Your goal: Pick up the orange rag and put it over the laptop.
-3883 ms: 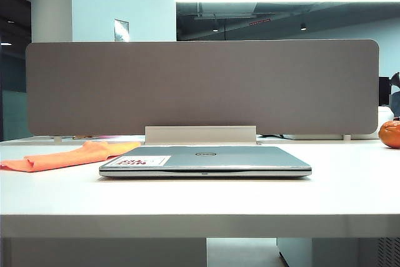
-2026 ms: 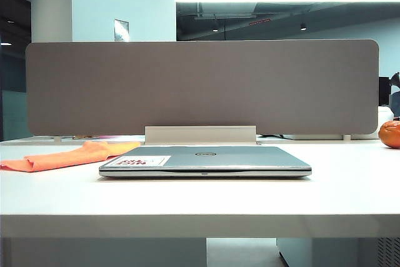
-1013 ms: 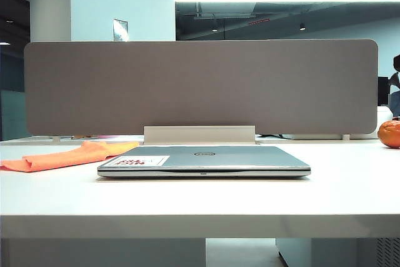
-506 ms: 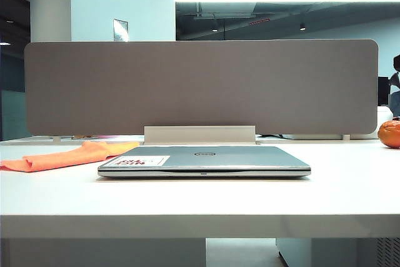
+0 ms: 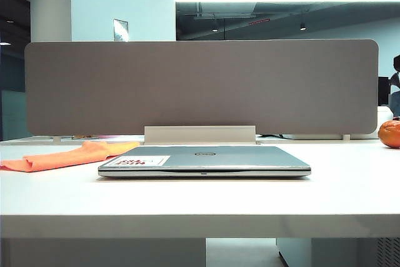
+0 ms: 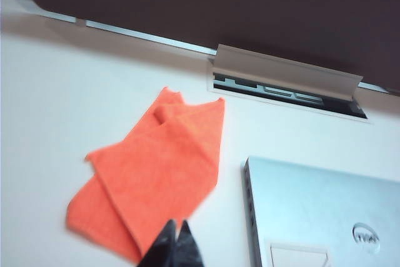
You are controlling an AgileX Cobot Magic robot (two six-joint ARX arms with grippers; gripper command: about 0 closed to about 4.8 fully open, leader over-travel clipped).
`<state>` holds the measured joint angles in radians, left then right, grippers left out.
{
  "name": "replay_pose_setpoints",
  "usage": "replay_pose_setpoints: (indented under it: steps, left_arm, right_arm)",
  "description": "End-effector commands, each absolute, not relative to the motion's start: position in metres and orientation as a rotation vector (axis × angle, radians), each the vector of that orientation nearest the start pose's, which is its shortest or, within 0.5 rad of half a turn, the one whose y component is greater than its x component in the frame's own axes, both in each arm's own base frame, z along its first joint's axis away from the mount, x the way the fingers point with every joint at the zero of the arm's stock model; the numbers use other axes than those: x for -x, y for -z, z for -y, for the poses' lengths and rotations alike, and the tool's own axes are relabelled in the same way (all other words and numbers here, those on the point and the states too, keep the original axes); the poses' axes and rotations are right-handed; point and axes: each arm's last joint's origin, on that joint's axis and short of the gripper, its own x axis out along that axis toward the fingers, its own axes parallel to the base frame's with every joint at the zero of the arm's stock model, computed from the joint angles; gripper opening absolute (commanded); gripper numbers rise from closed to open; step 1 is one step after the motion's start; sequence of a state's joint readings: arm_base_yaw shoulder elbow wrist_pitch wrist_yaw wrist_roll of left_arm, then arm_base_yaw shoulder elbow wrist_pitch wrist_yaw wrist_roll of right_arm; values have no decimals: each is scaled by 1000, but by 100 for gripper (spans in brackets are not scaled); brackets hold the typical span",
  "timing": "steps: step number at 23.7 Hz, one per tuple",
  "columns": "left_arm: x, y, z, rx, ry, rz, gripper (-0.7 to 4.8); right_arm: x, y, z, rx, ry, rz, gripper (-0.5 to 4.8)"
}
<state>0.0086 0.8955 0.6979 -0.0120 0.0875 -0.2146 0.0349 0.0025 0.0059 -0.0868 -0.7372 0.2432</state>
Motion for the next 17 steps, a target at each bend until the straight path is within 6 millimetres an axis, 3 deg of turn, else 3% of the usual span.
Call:
replay_pose_setpoints:
  steps: [1, 9, 17]
  left_arm:
    - [-222, -311, 1, 220, 63, -225, -6]
    - [-298, -314, 2, 176, 101, -350, -6]
    - [-351, -298, 1, 125, 105, -442, -6]
  right_arm:
    - [-89, -158, -23, -255, -762, -161, -5]
    - [-89, -158, -23, -256, -761, -163, -5]
    - [-89, -158, -23, -256, -758, -164, -5]
